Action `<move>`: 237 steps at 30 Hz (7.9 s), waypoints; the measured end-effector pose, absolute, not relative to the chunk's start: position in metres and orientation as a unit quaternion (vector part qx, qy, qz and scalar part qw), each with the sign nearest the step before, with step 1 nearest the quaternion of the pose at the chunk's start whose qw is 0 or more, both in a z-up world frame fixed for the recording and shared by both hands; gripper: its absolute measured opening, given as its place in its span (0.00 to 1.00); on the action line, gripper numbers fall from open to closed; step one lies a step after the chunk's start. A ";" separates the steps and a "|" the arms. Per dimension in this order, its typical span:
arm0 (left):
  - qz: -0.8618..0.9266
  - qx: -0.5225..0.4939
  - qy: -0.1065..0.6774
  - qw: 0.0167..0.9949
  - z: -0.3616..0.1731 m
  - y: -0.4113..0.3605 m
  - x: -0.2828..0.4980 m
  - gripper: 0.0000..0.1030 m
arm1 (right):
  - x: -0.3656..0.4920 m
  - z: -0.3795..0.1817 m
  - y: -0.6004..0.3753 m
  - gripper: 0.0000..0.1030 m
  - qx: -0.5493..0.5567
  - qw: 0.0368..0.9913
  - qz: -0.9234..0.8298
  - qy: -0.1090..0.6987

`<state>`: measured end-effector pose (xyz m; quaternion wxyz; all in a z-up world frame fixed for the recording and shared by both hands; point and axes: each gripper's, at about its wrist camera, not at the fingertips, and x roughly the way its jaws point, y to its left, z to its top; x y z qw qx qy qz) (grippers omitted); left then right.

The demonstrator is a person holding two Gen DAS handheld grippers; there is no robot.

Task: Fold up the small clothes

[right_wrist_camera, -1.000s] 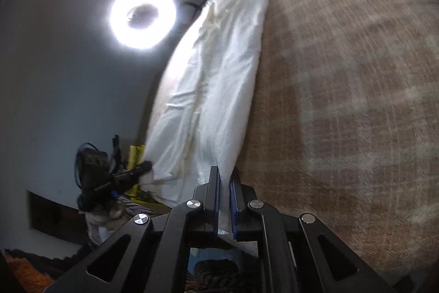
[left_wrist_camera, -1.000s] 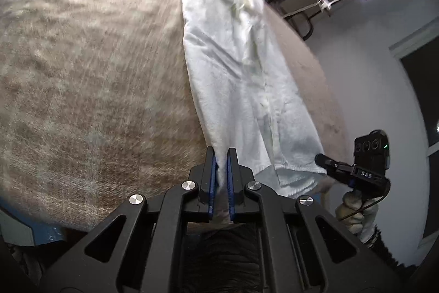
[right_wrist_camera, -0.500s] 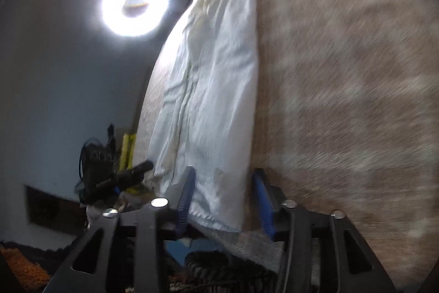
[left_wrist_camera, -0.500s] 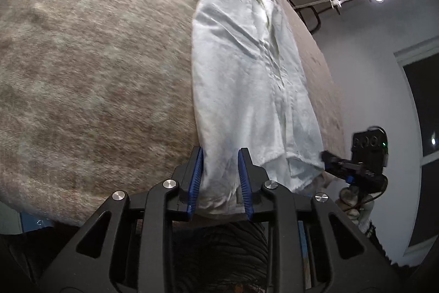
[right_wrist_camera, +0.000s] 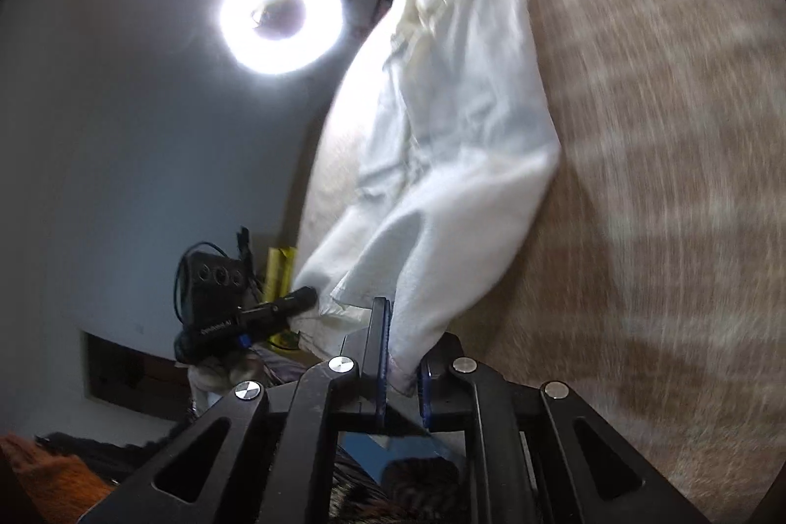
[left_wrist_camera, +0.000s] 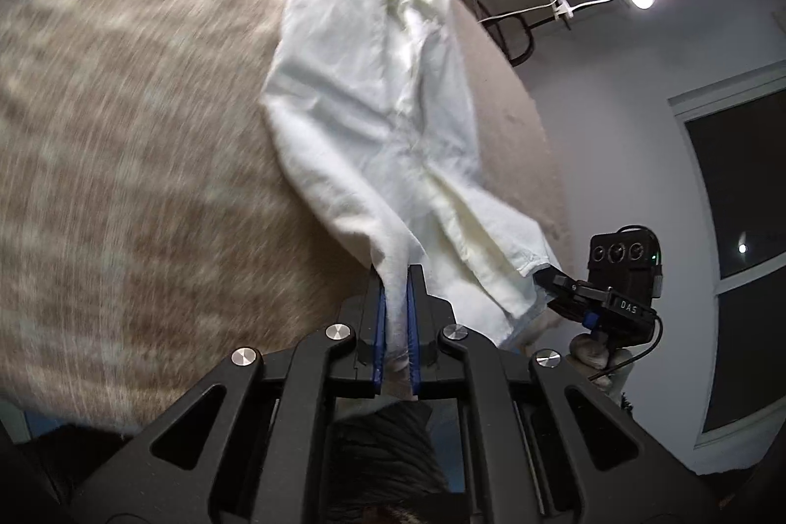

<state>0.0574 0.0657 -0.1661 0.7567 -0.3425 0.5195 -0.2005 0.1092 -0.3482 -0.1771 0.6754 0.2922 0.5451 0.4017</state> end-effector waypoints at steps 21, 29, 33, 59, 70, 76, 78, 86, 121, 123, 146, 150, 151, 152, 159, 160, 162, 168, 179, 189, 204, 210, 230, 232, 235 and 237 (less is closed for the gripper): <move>-0.169 -0.317 0.495 0.791 -0.156 0.084 0.178 0.05 | 0.253 -0.161 -0.304 0.07 0.231 0.718 0.353 0.554; -0.132 -0.343 0.462 0.807 -0.147 0.107 0.188 0.46 | 0.266 -0.142 -0.309 0.47 0.235 0.729 0.372 0.524; -0.114 -0.347 0.432 0.825 -0.137 0.129 0.186 0.46 | 0.261 -0.136 -0.318 0.49 0.213 0.753 0.358 0.509; -0.160 -0.295 0.462 0.821 -0.172 0.107 0.193 0.02 | 0.269 -0.173 -0.329 0.08 0.278 0.718 0.429 0.472; -0.137 -0.232 0.477 0.837 -0.192 0.098 0.207 0.09 | 0.287 -0.199 -0.318 0.07 0.183 0.757 0.346 0.523; -0.103 -0.183 0.450 0.868 -0.163 0.100 0.205 0.20 | 0.280 -0.187 -0.306 0.08 0.122 0.780 0.305 0.533; -0.098 -0.176 0.438 0.876 -0.151 0.103 0.208 0.20 | 0.283 -0.180 -0.316 0.27 0.119 0.785 0.302 0.528; -0.121 -0.144 0.431 0.882 -0.132 0.099 0.254 0.20 | 0.308 -0.149 -0.305 0.31 0.086 0.812 0.318 0.483; -0.118 -0.204 0.443 0.865 -0.197 0.121 0.478 0.02 | 0.540 -0.186 -0.275 0.00 0.129 0.827 0.280 0.470; -0.112 -0.192 0.456 0.862 -0.203 0.119 0.480 0.02 | 0.547 -0.191 -0.279 0.00 0.127 0.829 0.262 0.477; -0.116 -0.186 0.435 0.873 -0.184 0.109 0.504 0.00 | 0.545 -0.183 -0.259 0.00 0.103 0.816 0.303 0.481; -0.124 -0.184 0.416 0.882 -0.159 0.114 0.486 0.00 | 0.534 -0.156 -0.263 0.00 0.096 0.827 0.312 0.459; -0.126 -0.181 0.410 0.885 -0.151 0.114 0.480 0.00 | 0.531 -0.150 -0.262 0.00 0.095 0.828 0.314 0.455; -0.128 -0.179 0.404 0.888 -0.143 0.113 0.473 0.00 | 0.526 -0.143 -0.263 0.00 0.095 0.830 0.317 0.450; -0.133 -0.157 0.379 0.902 -0.100 0.105 0.420 0.00 | 0.483 -0.093 -0.266 0.00 0.073 0.842 0.330 0.421; -0.133 -0.150 0.375 0.905 -0.093 0.102 0.411 0.00 | 0.475 -0.087 -0.268 0.00 0.070 0.843 0.331 0.418; -0.133 -0.143 0.370 0.908 -0.085 0.098 0.395 0.00 | 0.457 -0.075 -0.269 0.00 0.065 0.845 0.334 0.413; -0.133 -0.134 0.358 0.915 -0.062 0.089 0.336 0.00 | 0.400 -0.055 -0.269 0.00 0.038 0.847 0.333 0.412; -0.129 -0.110 0.369 0.914 -0.062 0.067 0.217 0.00 | 0.295 -0.056 -0.282 0.00 0.003 0.847 0.338 0.411; -0.120 -0.052 0.411 0.902 -0.106 0.030 0.144 0.00 | 0.214 -0.094 -0.289 0.00 -0.028 0.844 0.315 0.433; -0.115 -0.071 0.447 0.884 -0.120 0.044 0.056 0.03 | 0.147 -0.121 -0.337 0.30 -0.005 0.842 0.305 0.445; -0.097 -0.220 0.463 0.853 -0.135 0.075 0.089 0.34 | 0.168 -0.136 -0.365 0.34 0.144 0.821 0.296 0.466; -0.088 -0.195 0.506 0.836 -0.164 0.049 0.118 0.01 | 0.182 -0.178 -0.315 0.04 0.109 0.796 0.280 0.526; -0.082 -0.181 0.500 0.843 -0.156 0.047 0.115 0.01 | 0.178 -0.171 -0.315 0.09 0.092 0.804 0.272 0.521; -0.079 -0.173 0.486 0.853 -0.143 0.049 0.109 0.01 | 0.171 -0.153 -0.317 0.29 0.076 0.825 0.266 0.493; -0.078 -0.181 0.478 0.856 -0.137 0.053 0.109 0.15 | 0.170 -0.142 -0.321 0.35 0.076 0.836 0.267 0.473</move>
